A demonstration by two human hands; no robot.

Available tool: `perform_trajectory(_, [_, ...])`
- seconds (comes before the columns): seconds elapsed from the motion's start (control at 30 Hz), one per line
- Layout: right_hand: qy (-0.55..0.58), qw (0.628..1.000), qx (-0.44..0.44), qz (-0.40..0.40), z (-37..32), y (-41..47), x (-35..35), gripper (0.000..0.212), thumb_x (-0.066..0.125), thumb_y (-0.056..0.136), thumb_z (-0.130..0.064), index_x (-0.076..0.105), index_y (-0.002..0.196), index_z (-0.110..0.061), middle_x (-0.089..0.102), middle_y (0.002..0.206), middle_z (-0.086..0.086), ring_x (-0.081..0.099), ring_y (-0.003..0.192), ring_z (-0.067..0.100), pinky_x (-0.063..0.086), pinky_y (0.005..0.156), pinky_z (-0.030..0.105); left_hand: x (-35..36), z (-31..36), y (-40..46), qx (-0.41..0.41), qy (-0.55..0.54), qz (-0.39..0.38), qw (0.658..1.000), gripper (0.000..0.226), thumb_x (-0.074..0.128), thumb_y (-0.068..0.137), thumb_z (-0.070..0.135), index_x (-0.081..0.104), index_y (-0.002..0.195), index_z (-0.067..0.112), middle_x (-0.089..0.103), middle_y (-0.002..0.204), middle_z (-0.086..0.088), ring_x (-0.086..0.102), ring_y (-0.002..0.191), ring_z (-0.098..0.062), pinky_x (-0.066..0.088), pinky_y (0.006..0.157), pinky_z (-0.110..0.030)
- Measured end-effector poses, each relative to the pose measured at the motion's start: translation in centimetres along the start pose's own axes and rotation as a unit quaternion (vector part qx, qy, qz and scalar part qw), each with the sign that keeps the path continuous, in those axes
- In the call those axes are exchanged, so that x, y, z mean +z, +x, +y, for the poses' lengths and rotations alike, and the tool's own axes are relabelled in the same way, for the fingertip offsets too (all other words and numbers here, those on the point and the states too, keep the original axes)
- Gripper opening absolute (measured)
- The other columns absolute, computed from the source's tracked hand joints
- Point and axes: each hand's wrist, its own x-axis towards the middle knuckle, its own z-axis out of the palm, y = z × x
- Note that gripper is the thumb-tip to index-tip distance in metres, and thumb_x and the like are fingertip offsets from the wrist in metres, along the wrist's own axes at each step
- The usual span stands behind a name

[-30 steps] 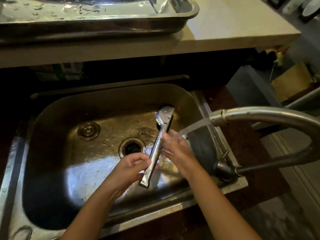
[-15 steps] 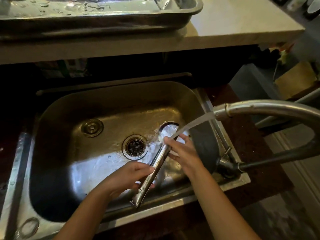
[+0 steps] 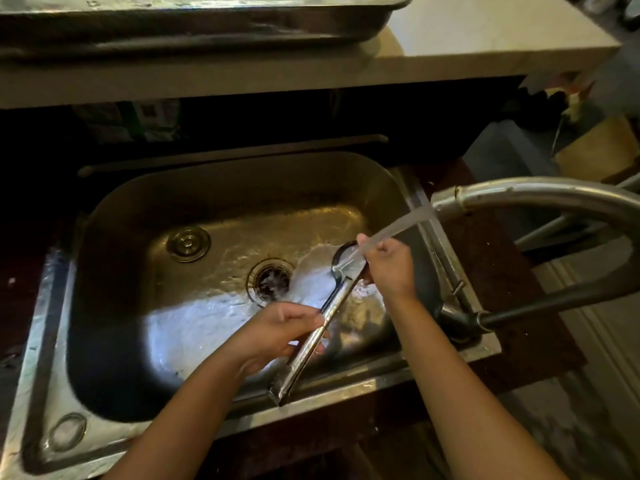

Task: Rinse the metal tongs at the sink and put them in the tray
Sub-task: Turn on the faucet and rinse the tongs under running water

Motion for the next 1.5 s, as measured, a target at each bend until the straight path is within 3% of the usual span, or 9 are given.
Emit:
perform_trajectory(0.23, [-0.143,0.978,-0.032,-0.148,-0.1,-0.7,-0.3,0.072,0.081,0.062,-0.041,0.042,0.117,-0.017,0.045,0.102,-0.008,0.048,0.093,0.01,0.048,0.078,0.029,-0.1,0.5,-0.1,0.012,-0.007,0.007,1.0,0.014,0.059,0.087,0.015,0.072,0.083,0.01,0.073,0.073,-0.004,0.071,0.065,-0.015,0.058,0.063,-0.024])
perform_trajectory(0.47, [0.015,0.997,-0.014,-0.073,-1.3,-0.1,-0.9,0.036,0.038,0.098,-0.025,0.052,0.07,-0.007,0.054,0.044,0.0,0.047,0.031,0.01,0.037,0.039,0.024,0.4,0.0,0.3,0.066,0.038,0.084,0.994,0.017,0.068,0.08,0.013,0.075,0.087,0.027,0.073,0.067,0.009,0.068,0.062,-0.006,0.055,0.058,-0.016])
perform_trajectory(0.63, [0.148,0.977,0.128,-0.083,-1.5,-1.9,0.4,0.028,0.051,0.088,-0.048,0.053,0.084,-0.021,0.058,0.077,0.0,0.065,0.051,0.016,0.055,0.057,0.027,0.7,-0.2,0.6,0.211,0.404,0.346,0.82,0.037,0.073,0.074,0.027,0.063,0.11,0.032,0.065,0.095,0.014,0.061,0.084,-0.007,0.043,0.062,-0.021])
perform_trajectory(0.83, [0.145,0.976,0.155,-0.056,-1.3,-2.7,1.0,0.051,0.071,0.076,-0.04,0.05,0.112,-0.011,0.064,0.087,0.006,0.067,0.073,0.02,0.059,0.062,0.027,1.1,-0.8,0.5,0.266,0.596,0.351,0.671,0.046,0.08,0.064,0.018,0.06,0.105,0.012,0.069,0.094,-0.006,0.067,0.074,-0.025,0.049,0.049,-0.031])
perform_trajectory(0.93, [0.165,0.976,0.132,-0.052,-0.5,-2.2,0.8,0.028,0.065,0.084,-0.027,0.054,0.104,-0.013,0.065,0.085,0.007,0.064,0.064,0.017,0.055,0.05,0.022,0.9,-0.9,0.7,0.246,0.566,0.323,0.717,0.042,0.073,0.071,0.025,0.054,0.108,0.018,0.062,0.101,0.001,0.061,0.085,-0.02,0.048,0.06,-0.031])
perform_trajectory(1.1, [0.188,0.971,0.109,-0.102,0.5,-1.4,0.0,0.015,0.049,0.09,-0.014,0.056,0.077,-0.018,0.062,0.076,0.004,0.063,0.063,0.013,0.055,0.05,0.023,-1.1,0.8,1.4,0.104,0.284,0.117,0.946,0.032,0.049,0.09,0.037,0.055,0.118,0.021,0.06,0.116,0.003,0.058,0.109,-0.017,0.047,0.096,-0.037])
perform_trajectory(1.27, [0.208,0.959,0.096,-0.167,1.0,-1.1,0.0,0.005,0.054,0.089,-0.018,0.058,0.089,-0.019,0.063,0.086,0.007,0.064,0.073,0.017,0.054,0.064,0.03,-1.8,2.0,1.1,0.048,0.168,0.008,0.985,0.026,0.048,0.094,0.021,0.068,0.092,0.005,0.074,0.083,-0.001,0.071,0.071,-0.01,0.057,0.062,-0.021])
perform_trajectory(1.4, [0.004,0.989,0.067,-0.132,1.3,-1.2,0.3,0.082,0.08,0.061,-0.04,0.04,0.13,-0.019,0.055,0.12,0.004,0.063,0.098,0.019,0.057,0.072,0.03,-1.5,1.5,1.1,0.047,0.132,0.01,0.99,0.021,0.051,0.092,0.018,0.069,0.088,0.009,0.076,0.075,0.001,0.071,0.068,-0.011,0.058,0.061,-0.02])
perform_trajectory(1.5, [0.024,0.995,0.044,-0.09,0.9,-1.0,0.4,0.049,0.076,0.072,-0.033,0.055,0.11,-0.011,0.063,0.102,0.009,0.066,0.064,0.01,0.048,0.044,0.016,-1.3,1.0,1.2,0.048,0.12,0.019,0.992,0.019,0.054,0.091,0.017,0.07,0.085,0.008,0.075,0.075,-0.002,0.071,0.065,-0.012,0.058,0.061,-0.022])
